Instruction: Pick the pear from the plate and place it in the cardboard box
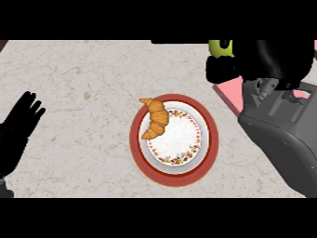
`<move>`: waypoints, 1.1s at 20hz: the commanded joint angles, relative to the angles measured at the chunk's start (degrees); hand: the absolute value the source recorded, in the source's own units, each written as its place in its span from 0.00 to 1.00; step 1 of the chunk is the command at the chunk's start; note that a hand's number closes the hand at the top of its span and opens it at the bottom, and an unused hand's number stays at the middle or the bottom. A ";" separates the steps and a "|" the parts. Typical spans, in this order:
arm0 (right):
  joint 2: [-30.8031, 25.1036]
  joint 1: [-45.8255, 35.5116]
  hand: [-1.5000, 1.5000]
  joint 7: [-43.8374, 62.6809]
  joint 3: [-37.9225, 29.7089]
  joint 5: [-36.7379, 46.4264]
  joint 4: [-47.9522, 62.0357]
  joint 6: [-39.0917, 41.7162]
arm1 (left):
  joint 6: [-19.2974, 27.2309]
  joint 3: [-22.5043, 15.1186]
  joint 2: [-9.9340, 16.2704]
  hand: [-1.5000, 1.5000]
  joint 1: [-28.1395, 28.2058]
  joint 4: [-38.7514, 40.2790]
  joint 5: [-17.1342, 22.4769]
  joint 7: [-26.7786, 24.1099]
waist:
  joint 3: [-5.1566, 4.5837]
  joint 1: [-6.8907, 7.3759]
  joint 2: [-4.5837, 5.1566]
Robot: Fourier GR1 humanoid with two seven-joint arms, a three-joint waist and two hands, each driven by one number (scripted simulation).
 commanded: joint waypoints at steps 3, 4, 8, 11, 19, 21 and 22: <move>-4.92 2.15 1.00 -4.50 -7.02 -0.61 5.88 1.88 | 0.05 -0.12 -0.39 0.50 -1.31 1.01 -1.52 -1.08 | 0.01 0.45 0.36; -4.96 3.86 1.00 -3.69 -6.85 0.18 1.97 2.77 | 1.34 -1.32 -0.91 0.50 -0.13 -5.93 0.13 5.55 | 0.04 0.51 0.14; -6.45 6.95 1.00 -11.27 -9.50 1.21 4.30 -0.39 | -0.72 0.87 -0.75 0.50 -2.72 3.60 -1.15 -0.46 | 0.01 0.42 0.30; -7.23 12.44 1.00 -15.95 -11.22 0.79 4.40 -3.96 | 0.14 0.56 -0.68 0.50 -1.57 -2.20 -1.01 2.91 | 0.03 0.52 0.26; -2.02 16.00 1.00 -21.74 -12.51 -0.10 18.02 -10.38 | -1.14 1.35 -0.86 0.50 -4.52 2.97 -1.15 1.38 | 0.02 0.88 0.52; -1.72 17.40 1.00 -20.19 -14.96 -1.94 19.99 -9.03 | -1.29 -0.04 -2.84 0.50 -1.77 3.05 -2.62 -2.09 | 0.01 0.78 0.48; -2.57 19.36 1.00 -20.31 -16.61 -1.23 21.42 -11.60 | -2.63 1.84 -0.71 0.50 -3.70 3.88 -0.54 -0.18 | 0.03 0.61 0.51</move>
